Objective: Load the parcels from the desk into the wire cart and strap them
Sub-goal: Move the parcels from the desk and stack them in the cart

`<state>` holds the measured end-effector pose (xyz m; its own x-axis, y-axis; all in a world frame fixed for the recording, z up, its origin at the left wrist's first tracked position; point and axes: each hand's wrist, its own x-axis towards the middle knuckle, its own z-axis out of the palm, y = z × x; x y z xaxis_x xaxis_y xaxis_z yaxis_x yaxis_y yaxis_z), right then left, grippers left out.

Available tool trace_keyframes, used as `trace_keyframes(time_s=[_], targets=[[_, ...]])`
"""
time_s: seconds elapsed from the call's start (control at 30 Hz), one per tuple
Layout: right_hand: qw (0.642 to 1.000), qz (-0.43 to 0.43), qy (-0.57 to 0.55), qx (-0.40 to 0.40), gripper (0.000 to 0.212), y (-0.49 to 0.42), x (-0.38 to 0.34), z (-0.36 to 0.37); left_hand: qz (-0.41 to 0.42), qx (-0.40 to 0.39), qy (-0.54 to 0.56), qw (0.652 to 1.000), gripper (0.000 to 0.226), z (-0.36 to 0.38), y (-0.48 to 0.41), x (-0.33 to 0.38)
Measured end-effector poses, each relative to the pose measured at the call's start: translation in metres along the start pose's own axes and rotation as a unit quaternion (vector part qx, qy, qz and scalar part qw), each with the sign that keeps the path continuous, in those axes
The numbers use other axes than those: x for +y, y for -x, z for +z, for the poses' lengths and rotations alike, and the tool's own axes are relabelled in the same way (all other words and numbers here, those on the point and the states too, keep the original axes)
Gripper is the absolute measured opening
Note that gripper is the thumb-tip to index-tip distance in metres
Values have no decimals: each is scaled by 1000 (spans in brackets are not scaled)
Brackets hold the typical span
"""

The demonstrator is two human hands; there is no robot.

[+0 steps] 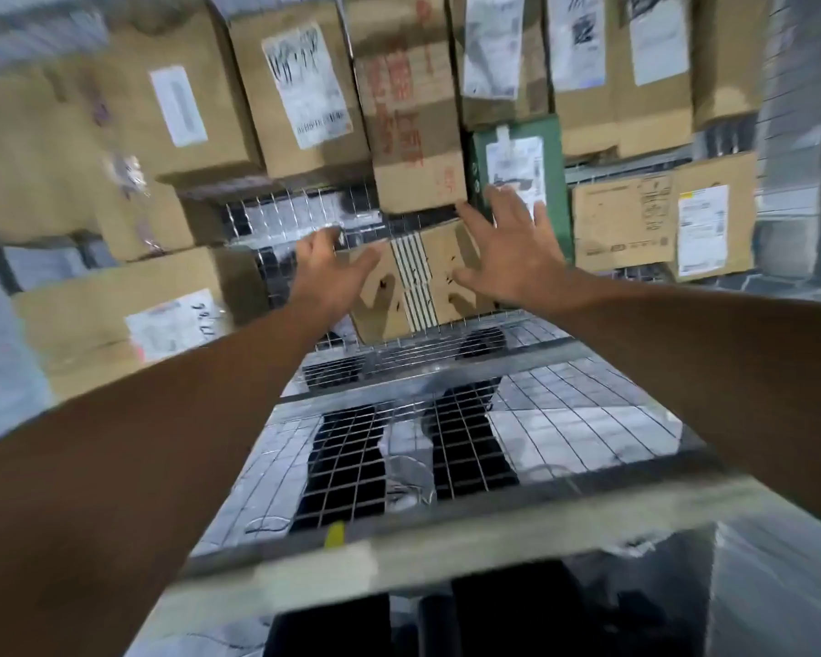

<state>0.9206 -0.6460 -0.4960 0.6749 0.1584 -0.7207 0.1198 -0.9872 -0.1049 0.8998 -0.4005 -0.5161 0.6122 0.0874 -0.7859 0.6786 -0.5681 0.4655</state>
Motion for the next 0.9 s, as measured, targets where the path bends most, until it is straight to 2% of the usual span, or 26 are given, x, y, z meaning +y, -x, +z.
trace_keyframes(time_s=[0.1,0.2,0.37,0.47,0.6,0.8,0.9], targets=[[999,18,-28,-5,91,56,-2,-50,29,-13,-41,999,79,-36,65,36],[995,46,-81,21,88,131,-1,-98,97,-4,-118,988,78,-69,136,82],[977,121,-141,103,86,262,3,-150,214,-3,-170,962,77,-98,234,153],[950,171,-199,171,83,336,1,-159,291,-24,-196,936,81,-94,284,182],[874,297,-299,243,79,427,-18,-151,381,-88,-297,871,86,-74,342,209],[707,467,-412,336,78,562,-60,-97,503,-176,-374,759,92,-27,436,231],[624,527,-449,362,77,630,-78,-57,558,-214,-418,684,84,15,487,238]])
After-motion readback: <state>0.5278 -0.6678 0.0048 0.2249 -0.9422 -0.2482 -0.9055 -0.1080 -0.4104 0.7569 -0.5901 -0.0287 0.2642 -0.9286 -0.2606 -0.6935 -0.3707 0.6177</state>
